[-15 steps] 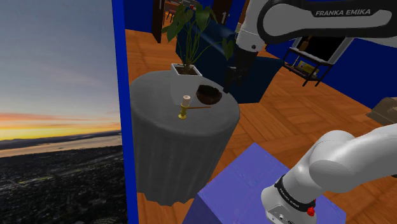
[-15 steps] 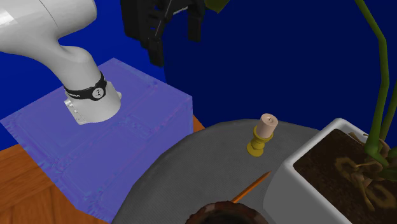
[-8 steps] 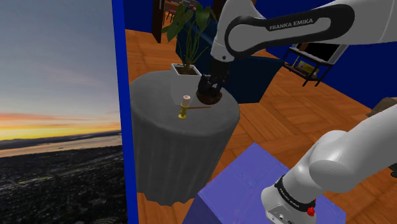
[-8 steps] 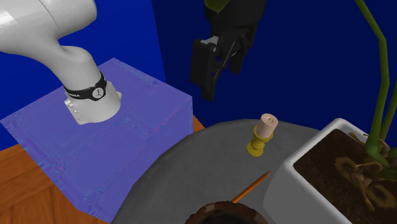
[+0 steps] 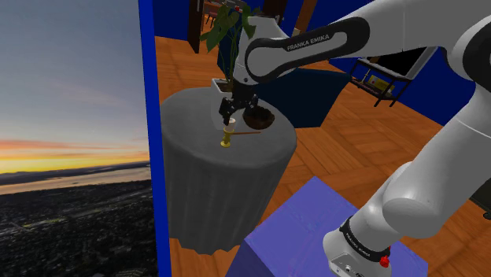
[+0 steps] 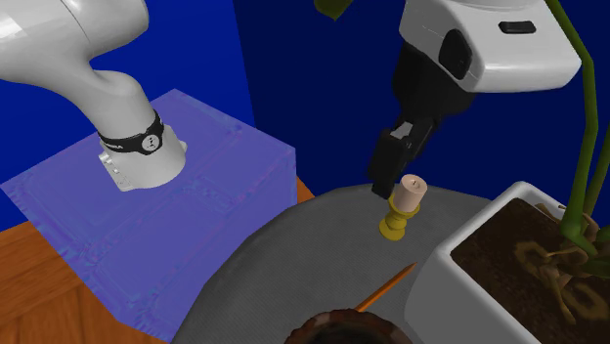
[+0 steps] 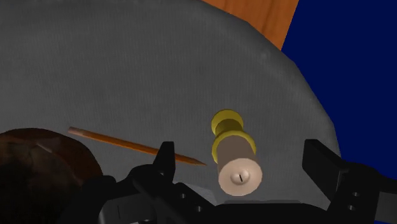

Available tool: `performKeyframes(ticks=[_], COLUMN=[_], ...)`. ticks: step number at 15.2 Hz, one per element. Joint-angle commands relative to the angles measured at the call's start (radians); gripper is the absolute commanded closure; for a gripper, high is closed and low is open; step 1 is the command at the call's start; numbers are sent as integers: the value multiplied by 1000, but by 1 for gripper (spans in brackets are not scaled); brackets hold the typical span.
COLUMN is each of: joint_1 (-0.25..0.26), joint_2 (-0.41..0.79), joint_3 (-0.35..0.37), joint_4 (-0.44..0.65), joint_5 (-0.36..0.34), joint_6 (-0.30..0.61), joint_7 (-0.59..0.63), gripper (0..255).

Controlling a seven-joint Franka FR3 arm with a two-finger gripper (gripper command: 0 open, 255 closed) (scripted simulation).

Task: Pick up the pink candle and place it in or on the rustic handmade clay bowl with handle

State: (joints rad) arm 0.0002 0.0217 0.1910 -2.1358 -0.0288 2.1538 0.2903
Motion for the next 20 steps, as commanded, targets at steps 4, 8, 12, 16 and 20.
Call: performKeyframes(ticks=[4,8,12,16,20], joint_1=[3,3,2,2,2], joint_2=[50,76,76,76,76], joint_3=[2,1,2,2,2], joint_4=[-12,-32,-32,-35,-36], joint_5=[-11,-19,-19,-19,-19], joint_6=[62,107,107,110,112], joint_7=[17,23,23,22,22], gripper=[0,0,0,255,255])
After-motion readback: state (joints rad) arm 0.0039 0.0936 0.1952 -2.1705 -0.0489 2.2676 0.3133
